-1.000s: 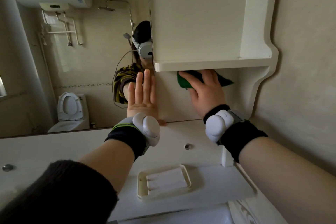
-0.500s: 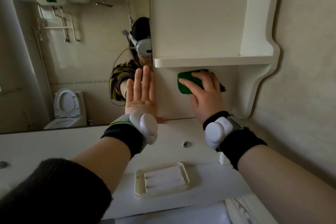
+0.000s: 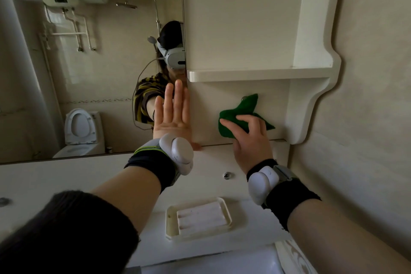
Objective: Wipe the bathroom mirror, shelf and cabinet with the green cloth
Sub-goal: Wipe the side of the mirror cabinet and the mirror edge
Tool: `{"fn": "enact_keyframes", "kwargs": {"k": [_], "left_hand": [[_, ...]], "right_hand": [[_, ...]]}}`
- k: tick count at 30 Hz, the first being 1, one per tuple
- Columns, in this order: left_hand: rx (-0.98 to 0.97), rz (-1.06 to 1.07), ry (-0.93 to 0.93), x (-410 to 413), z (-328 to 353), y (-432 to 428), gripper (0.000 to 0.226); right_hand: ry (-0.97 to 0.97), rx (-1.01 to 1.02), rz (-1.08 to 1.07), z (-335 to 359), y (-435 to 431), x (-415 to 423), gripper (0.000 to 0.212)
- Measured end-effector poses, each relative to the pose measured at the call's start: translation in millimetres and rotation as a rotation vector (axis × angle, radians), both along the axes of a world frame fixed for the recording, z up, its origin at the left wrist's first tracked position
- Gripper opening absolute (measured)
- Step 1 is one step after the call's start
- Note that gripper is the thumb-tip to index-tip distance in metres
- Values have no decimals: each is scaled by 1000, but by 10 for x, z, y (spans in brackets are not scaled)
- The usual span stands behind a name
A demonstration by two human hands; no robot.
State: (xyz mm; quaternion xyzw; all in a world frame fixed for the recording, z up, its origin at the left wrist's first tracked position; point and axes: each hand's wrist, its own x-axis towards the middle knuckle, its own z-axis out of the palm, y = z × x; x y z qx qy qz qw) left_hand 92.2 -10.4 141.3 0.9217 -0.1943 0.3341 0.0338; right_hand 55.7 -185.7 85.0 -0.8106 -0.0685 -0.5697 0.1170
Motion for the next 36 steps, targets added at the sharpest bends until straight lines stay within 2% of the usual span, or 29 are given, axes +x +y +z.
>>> {"fn": "enact_keyframes", "kwargs": {"k": [9, 13, 16, 18, 24, 27, 36], "left_hand": [[26, 28, 35, 1, -7, 0, 141], [40, 47, 67, -16, 19, 0, 146], [43, 53, 81, -12, 26, -5, 148], [37, 53, 89, -22, 23, -5, 148], [30, 25, 48, -12, 12, 9, 143], [13, 5, 10, 12, 0, 20, 134], [16, -4, -62, 83, -40, 24, 132]], "right_hand": [[97, -47, -1, -154, -30, -81, 57], [53, -59, 5, -97, -67, -151, 55], [-46, 113, -8, 102, -164, -207, 51], [-106, 204, -32, 288, -241, -208, 49], [-51, 181, -11, 614, -279, -36, 42], [-54, 214, -58, 557, -258, 14, 43], [-17, 227, -123, 317, -336, -15, 48]]}}
